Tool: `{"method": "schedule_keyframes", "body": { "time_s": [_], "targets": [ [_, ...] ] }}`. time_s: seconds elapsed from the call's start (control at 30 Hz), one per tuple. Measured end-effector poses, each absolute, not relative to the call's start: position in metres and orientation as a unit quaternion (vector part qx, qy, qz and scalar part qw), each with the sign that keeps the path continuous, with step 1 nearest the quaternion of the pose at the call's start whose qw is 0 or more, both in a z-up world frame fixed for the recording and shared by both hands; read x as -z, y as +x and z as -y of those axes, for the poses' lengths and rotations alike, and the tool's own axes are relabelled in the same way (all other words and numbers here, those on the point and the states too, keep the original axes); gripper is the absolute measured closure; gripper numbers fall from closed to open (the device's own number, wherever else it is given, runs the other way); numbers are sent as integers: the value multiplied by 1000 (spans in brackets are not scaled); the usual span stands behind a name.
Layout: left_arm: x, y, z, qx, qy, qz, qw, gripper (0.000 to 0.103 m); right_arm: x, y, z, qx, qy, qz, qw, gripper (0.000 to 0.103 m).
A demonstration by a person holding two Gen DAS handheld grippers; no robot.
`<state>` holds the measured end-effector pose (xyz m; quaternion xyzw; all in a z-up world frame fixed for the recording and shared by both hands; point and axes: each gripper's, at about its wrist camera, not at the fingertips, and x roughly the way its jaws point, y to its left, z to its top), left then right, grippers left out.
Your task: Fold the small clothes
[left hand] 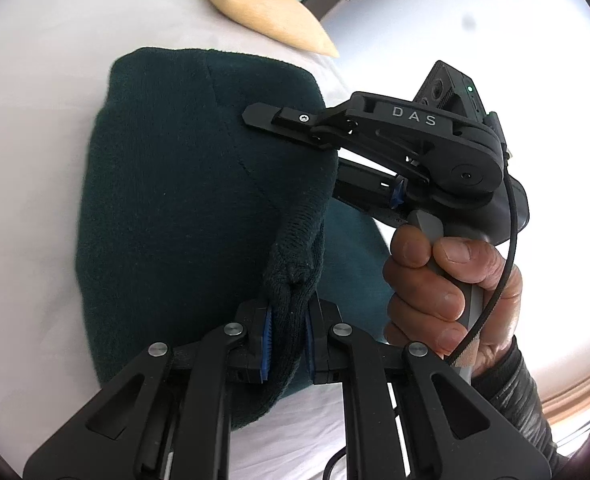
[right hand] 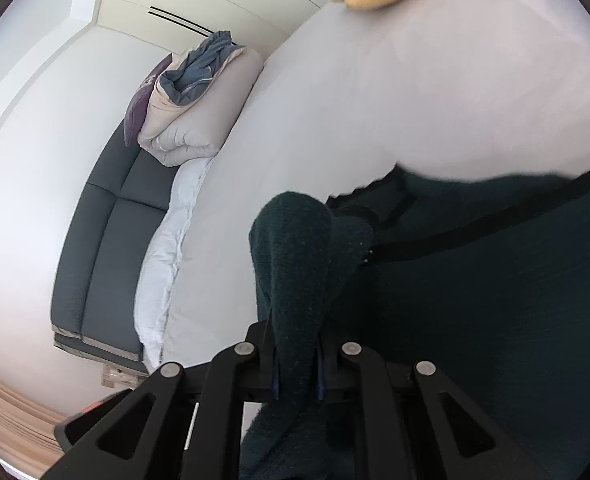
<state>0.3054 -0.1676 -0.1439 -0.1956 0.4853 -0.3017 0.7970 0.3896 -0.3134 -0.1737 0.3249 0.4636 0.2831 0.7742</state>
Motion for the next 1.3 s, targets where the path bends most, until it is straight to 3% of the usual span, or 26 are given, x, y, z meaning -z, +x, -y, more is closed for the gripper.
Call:
{"method": "schedule_keyframes", "body": {
  "time_s": [0.4,0.47,0.6,0.67,0.7,0.77,0.87,0.97,1.07,1.17,1.3],
  "targets": [
    [147,334,272,354,-143,-499,778,92,177,388,440,-216,324,-476,789,90],
    [150,329,280,368,-129,-510,766,88,188,391,462,-199,332,-483,786,90],
    [147,308,254,385,-136,-509,758,71,221,391,484,-184,350,-506,767,88],
    [135,298,223,396,-157,-485,764,45,229,385,492,-188,378,-495,760,86],
    [129,296,208,397,-162,-469,772,34,230,381,495,-188,390,-490,757,82],
    [118,303,174,385,-166,-438,795,34,230,371,500,-192,410,-486,748,74],
    [118,336,131,357,-188,-439,803,34,221,349,491,-197,414,-475,751,51],
    [129,352,116,349,-182,-446,804,34,217,325,480,-209,406,-472,754,49],
    [144,363,108,341,-182,-462,798,34,216,313,471,-199,384,-470,770,51],
    [153,369,117,339,-184,-466,796,34,224,317,475,-169,385,-486,766,82],
    [167,374,145,339,-172,-465,800,34,225,319,477,-152,374,-484,777,86]
  ]
}}
